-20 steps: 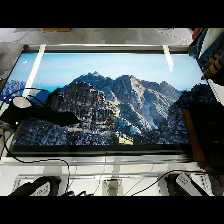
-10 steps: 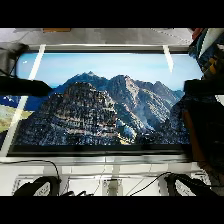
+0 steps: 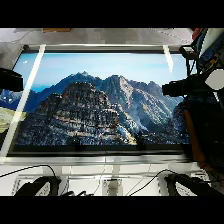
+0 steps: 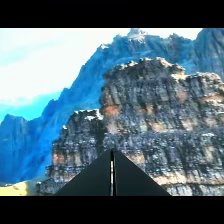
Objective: Fold the clothes and pants, and hang the long-sleeved shirts on hangers.
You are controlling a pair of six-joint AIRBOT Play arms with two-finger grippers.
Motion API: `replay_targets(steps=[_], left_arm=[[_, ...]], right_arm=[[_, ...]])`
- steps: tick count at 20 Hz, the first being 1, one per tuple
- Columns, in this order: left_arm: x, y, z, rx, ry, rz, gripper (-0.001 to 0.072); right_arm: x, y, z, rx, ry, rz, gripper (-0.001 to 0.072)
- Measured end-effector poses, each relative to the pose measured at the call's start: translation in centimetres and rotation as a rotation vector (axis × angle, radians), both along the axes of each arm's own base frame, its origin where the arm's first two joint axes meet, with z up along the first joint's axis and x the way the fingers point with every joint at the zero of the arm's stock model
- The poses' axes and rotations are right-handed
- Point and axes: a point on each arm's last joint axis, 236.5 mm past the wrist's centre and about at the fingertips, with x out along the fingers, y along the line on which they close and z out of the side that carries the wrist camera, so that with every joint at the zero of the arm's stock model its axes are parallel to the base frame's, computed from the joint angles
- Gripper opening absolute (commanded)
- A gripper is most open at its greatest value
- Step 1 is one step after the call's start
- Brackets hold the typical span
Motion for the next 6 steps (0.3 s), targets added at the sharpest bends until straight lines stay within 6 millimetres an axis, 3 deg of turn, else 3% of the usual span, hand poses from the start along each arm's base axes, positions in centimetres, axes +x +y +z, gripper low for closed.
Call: replay_targets(steps=[6], left_arm=[[-0.06,0.24,0.32,0.01,-0.011,0.007,0.001]], right_arm=[[0.12,0.22,-0.19,-0.001,0.002,0.005,0.003]])
